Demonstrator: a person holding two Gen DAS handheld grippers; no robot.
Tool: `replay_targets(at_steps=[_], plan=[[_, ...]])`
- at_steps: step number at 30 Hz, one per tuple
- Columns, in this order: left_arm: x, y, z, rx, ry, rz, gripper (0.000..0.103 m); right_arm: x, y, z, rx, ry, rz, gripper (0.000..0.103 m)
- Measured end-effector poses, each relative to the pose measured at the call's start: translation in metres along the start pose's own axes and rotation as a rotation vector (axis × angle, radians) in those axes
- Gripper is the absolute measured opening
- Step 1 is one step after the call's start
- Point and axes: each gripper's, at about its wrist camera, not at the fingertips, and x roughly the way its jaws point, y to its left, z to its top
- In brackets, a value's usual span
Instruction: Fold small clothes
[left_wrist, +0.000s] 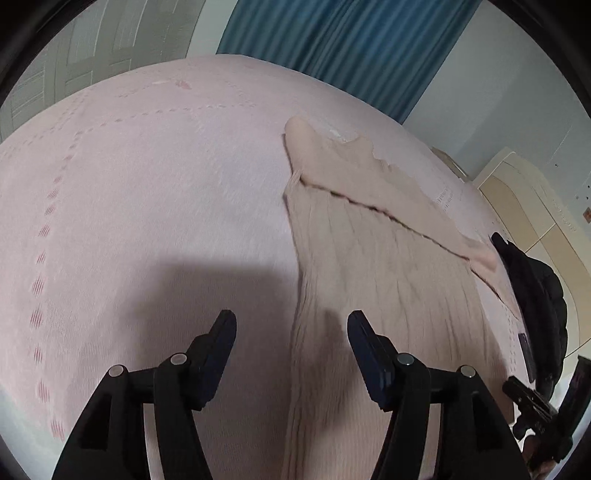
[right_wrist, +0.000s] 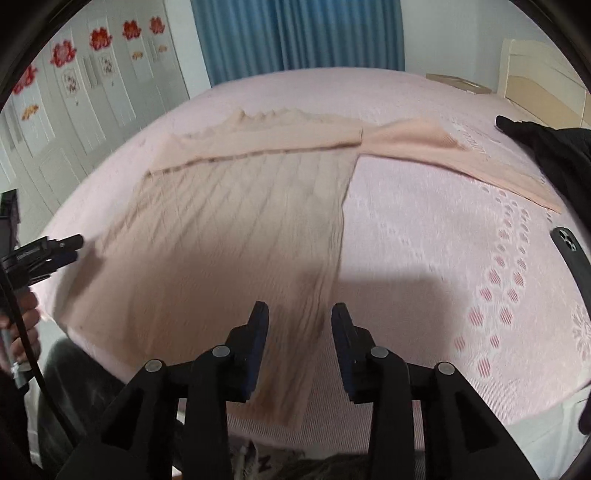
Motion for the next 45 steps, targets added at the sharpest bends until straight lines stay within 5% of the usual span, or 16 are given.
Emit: replay_targets(at_steps=[10, 14, 16, 18, 20, 23, 25, 27, 31, 34, 36, 38, 45], plan=[[0.086, -0.038, 0.114, 0.090, -0.073, 0.103, 0.060, 0.030, -0.023, 0.039, 0.111, -0.037, -0.007, 0.037], [0.136, -0.036, 0.150, 0.064, -0.037, 0.157, 0.058, 0.042, -0.037, 0.048, 0.137, -0.036, -0.025, 0.037], [0.155, -0.024, 0.165, 0.004, 0.025, 0.076, 0.013, 0.047, -0.046, 0.050, 0.161, -0.024, -0.020, 0.037], [0.147, -0.013, 0.170, -0.040, -0.045, 0.040, 0.012, 0.050, -0.053, 0.052, 0.184, -0.009, -0.009, 0.037], [0.146, -0.007, 0.169, -0.017, -0.061, 0.122, 0.011, 0.048, -0.058, 0.050, 0.202, -0.016, -0.002, 0.037], [0.140, -0.010, 0.163, 0.033, -0.076, 0.209, 0.018, 0.049, -0.063, 0.050, 0.210, -0.020, -0.018, 0.037], [0.126, -0.020, 0.160, 0.056, -0.125, 0.261, 0.036, 0.049, -0.066, 0.051, 0.213, -0.022, -0.021, 0.037], [0.113, -0.029, 0.157, 0.095, -0.186, 0.238, 0.047, 0.049, -0.071, 0.053, 0.216, -0.029, -0.040, 0.037], [0.119, -0.058, 0.154, 0.227, -0.162, 0.200, 0.048, 0.048, -0.094, 0.066, 0.228, -0.040, -0.150, 0.037], [0.155, -0.063, 0.142, 0.276, -0.058, 0.268, 0.052, 0.048, -0.124, 0.076, 0.282, -0.041, -0.204, 0.041], [0.153, -0.064, 0.142, 0.281, -0.070, 0.275, 0.056, 0.048, -0.147, 0.083, 0.320, -0.045, -0.228, 0.042], [0.151, -0.063, 0.140, 0.281, -0.066, 0.256, 0.067, 0.051, -0.166, 0.089, 0.342, -0.049, -0.239, 0.047], [0.152, -0.065, 0.138, 0.308, -0.055, 0.297, 0.071, 0.085, -0.231, 0.113, 0.475, 0.000, -0.212, 0.050]])
